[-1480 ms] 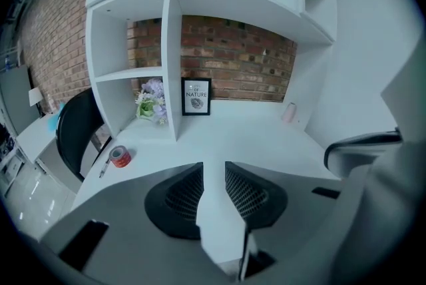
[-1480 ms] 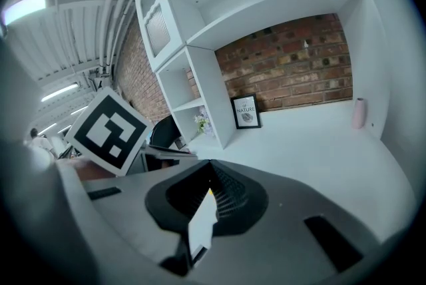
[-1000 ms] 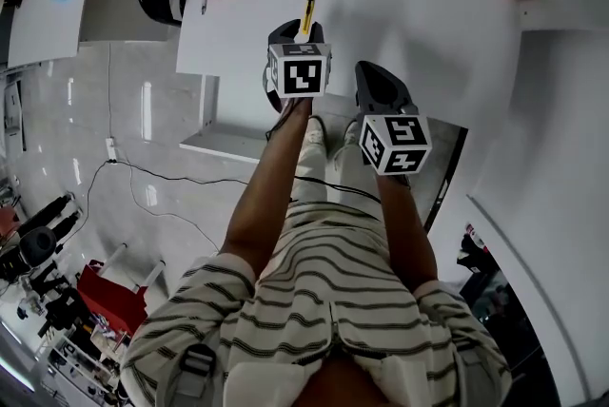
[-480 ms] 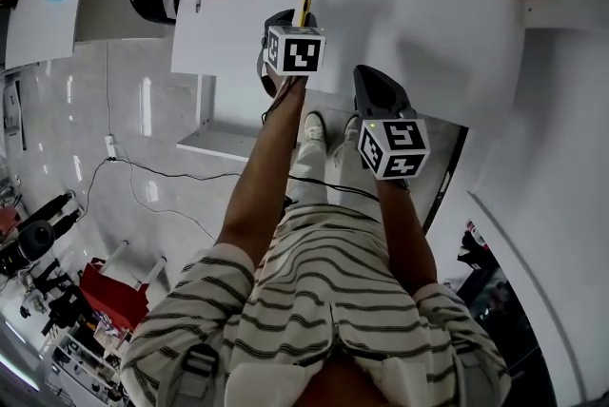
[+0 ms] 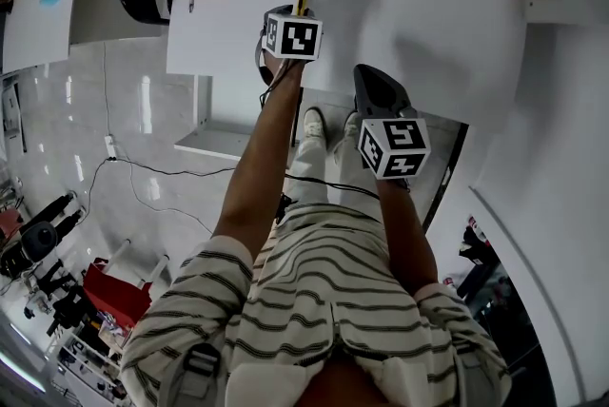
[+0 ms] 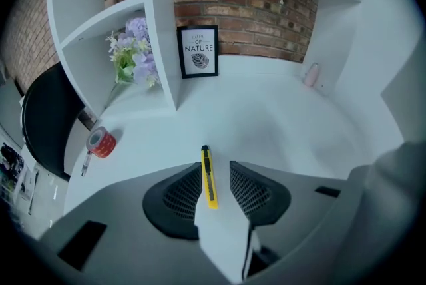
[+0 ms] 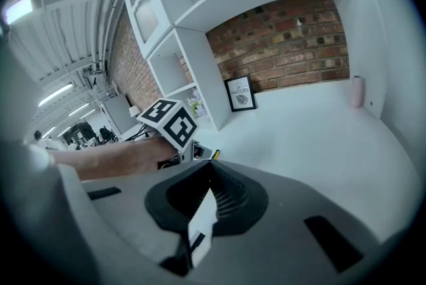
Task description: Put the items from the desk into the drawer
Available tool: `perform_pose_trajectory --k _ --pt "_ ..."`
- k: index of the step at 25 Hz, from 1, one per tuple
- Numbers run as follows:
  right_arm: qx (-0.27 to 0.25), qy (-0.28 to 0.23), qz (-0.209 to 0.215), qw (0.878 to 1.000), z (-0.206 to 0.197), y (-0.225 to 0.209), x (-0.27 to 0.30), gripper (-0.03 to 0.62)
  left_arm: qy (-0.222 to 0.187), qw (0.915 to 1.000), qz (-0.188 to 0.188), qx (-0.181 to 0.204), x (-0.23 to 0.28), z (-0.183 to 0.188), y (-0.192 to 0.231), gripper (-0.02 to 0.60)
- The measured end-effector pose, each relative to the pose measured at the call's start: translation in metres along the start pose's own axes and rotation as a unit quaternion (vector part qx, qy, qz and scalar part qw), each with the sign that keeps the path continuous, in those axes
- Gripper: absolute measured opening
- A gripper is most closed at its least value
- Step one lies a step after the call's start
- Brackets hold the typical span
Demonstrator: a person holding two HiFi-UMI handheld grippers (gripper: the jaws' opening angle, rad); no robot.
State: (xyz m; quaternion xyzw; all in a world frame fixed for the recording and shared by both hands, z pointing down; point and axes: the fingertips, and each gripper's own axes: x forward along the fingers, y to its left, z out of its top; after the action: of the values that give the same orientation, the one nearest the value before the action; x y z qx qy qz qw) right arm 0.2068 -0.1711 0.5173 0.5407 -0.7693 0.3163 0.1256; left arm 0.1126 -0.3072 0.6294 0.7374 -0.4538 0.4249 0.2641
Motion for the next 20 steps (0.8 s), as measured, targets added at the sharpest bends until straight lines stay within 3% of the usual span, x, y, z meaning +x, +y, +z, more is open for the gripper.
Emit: perform_pose_trajectory --k 20 --pt "0.011 0.007 -0.002 1.0 -0.006 -0.007 0.002 0.011 0.05 0.9985 -0.014 0.016 0.05 -0.007 0.009 0.133"
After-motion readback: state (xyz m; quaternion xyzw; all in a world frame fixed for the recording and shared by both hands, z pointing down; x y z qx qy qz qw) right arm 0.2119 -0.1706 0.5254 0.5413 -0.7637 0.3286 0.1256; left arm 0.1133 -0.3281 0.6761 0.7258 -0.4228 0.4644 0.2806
